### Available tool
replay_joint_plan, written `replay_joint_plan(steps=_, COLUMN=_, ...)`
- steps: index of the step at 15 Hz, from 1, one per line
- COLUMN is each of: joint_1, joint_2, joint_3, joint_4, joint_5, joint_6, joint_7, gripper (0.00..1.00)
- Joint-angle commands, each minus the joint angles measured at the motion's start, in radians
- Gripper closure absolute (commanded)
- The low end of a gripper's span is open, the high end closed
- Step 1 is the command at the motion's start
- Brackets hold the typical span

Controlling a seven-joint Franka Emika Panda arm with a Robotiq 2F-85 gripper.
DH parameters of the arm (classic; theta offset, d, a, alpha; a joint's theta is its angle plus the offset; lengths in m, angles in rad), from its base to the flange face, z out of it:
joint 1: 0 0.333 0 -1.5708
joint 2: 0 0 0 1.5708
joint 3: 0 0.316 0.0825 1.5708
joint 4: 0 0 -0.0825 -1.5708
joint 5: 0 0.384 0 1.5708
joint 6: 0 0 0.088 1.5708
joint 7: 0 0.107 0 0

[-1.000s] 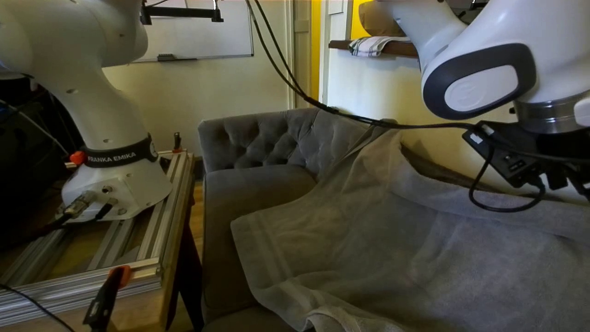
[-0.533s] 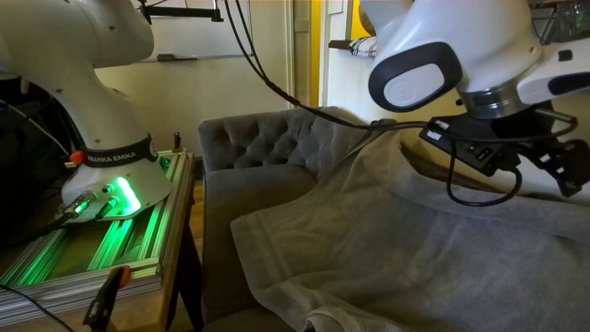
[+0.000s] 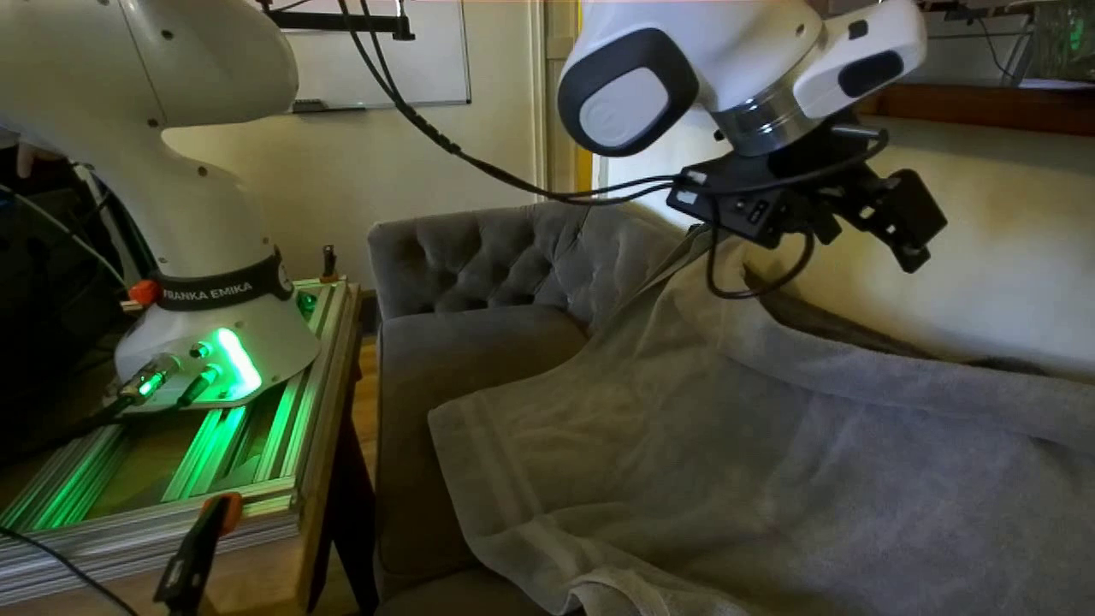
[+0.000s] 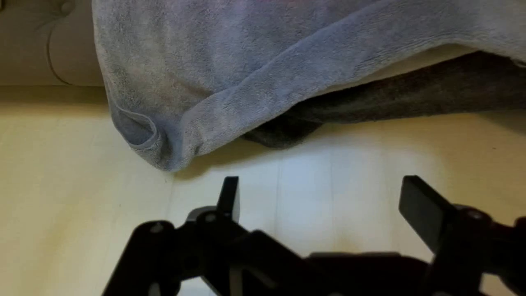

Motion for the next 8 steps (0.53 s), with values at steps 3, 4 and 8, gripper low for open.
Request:
replay_joint_plan(steps=3, joint_1=-0.103, joint_2=-0.038, joint_3=0.088, joint_4=-0.081, joint_5=-0.001, joint_6=0.005, joint_7=0.001, gripper=0.0)
replay_joint_plan(steps=4, joint_1=-0.109, joint_2=-0.041, joint_3=0.092, joint_4=-0.087, joint_5=-0.001, joint_6=0.005, joint_7=0.002, gripper=0.0)
replay_joint_plan(steps=8, joint_1=-0.109, joint_2=-0.041, joint_3=0.093, joint_4=-0.089, joint_5=-0.001, joint_6=0.005, joint_7=0.002, gripper=0.0)
